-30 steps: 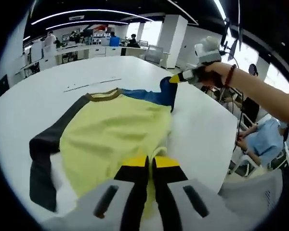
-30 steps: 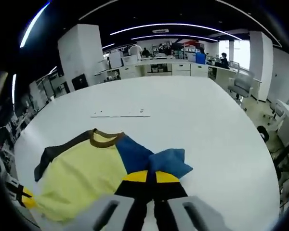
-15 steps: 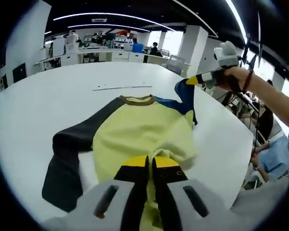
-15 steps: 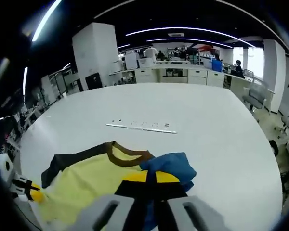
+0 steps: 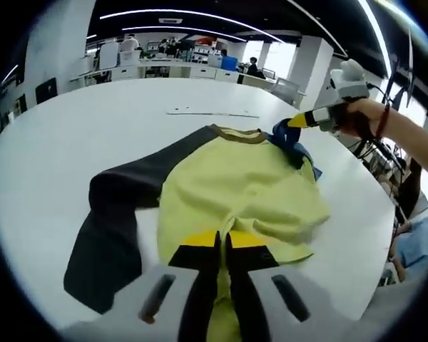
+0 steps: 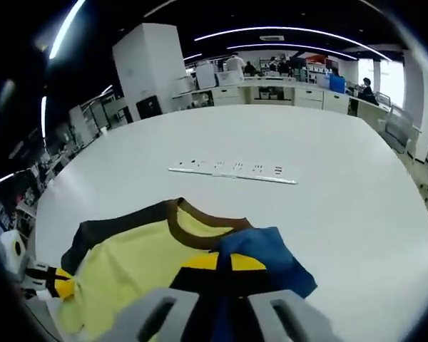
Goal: Fold the garment on the visible template until the final outline fits inside the template.
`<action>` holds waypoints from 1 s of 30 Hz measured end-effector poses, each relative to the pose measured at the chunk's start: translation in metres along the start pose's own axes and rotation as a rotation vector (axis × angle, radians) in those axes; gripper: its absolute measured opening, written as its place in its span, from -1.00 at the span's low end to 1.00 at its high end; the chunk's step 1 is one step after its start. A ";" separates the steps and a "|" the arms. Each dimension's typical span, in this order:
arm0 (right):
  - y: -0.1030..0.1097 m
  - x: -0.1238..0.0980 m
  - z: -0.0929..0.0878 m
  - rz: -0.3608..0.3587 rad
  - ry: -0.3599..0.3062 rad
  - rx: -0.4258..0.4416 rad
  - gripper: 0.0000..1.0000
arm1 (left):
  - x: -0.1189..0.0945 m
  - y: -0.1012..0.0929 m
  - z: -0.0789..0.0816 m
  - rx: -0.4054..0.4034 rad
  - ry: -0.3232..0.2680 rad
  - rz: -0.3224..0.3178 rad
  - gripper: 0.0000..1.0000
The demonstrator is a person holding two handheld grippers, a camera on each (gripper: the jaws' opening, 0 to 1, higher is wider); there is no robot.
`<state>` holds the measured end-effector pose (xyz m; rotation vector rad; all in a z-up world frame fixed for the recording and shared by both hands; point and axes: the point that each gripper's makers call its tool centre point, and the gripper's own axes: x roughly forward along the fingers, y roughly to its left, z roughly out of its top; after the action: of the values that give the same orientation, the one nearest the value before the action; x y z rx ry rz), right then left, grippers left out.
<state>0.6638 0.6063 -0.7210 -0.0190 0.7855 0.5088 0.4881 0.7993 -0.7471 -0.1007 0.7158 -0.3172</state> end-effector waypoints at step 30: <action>0.006 0.013 -0.022 0.004 0.065 -0.037 -0.45 | 0.011 0.027 -0.008 0.125 0.053 0.126 -0.52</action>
<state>0.6543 0.6133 -0.7444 -0.0680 0.8398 0.5285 0.4973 0.8210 -0.7657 0.0716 0.7495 -0.2443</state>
